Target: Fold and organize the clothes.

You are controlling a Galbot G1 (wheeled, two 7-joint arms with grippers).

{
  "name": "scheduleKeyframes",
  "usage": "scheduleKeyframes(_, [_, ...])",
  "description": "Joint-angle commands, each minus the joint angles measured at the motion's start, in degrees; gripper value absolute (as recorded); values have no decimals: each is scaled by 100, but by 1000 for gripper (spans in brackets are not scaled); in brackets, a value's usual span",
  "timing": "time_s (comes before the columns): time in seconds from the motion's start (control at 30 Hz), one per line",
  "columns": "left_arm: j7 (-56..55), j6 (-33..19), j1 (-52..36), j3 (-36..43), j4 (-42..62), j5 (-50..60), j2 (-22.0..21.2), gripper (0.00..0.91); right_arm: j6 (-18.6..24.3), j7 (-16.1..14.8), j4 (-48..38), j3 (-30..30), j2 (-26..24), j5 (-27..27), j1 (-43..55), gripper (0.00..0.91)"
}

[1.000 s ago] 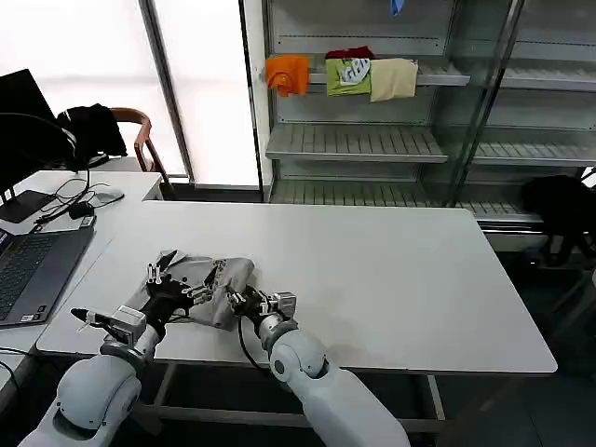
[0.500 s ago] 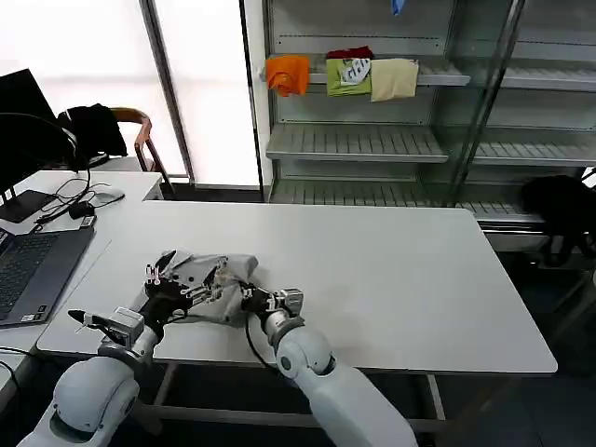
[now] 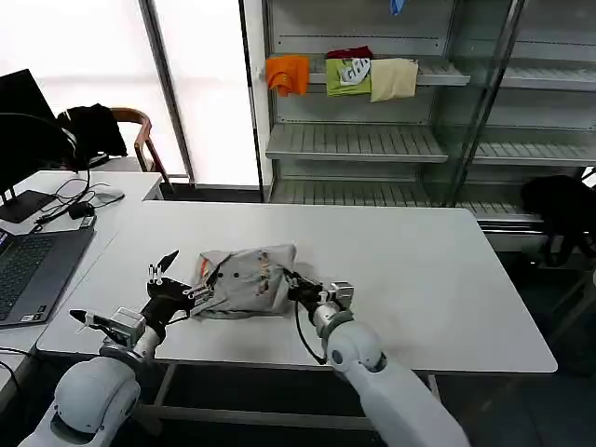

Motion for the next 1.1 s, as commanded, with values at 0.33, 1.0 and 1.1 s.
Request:
scheduleKeyframes(0.33, [-84, -14, 336, -261, -229, -113, -38, 907, 410, -254, 1448, 1721, -1599, -1761, -1345, 907])
scheduleKeyframes(1.0, [-608, -2071, 1989, -944, -205, -549, -583, 907, 2687, 154, 3698, 3612, -1345, -2676, -5629, 907])
scheduleKeyframes(1.1, [-603, -2345, 2095, -987, -147, -544, -597, 907, 3034, 197, 3551, 3581, -1288, -2913, -5843, 907])
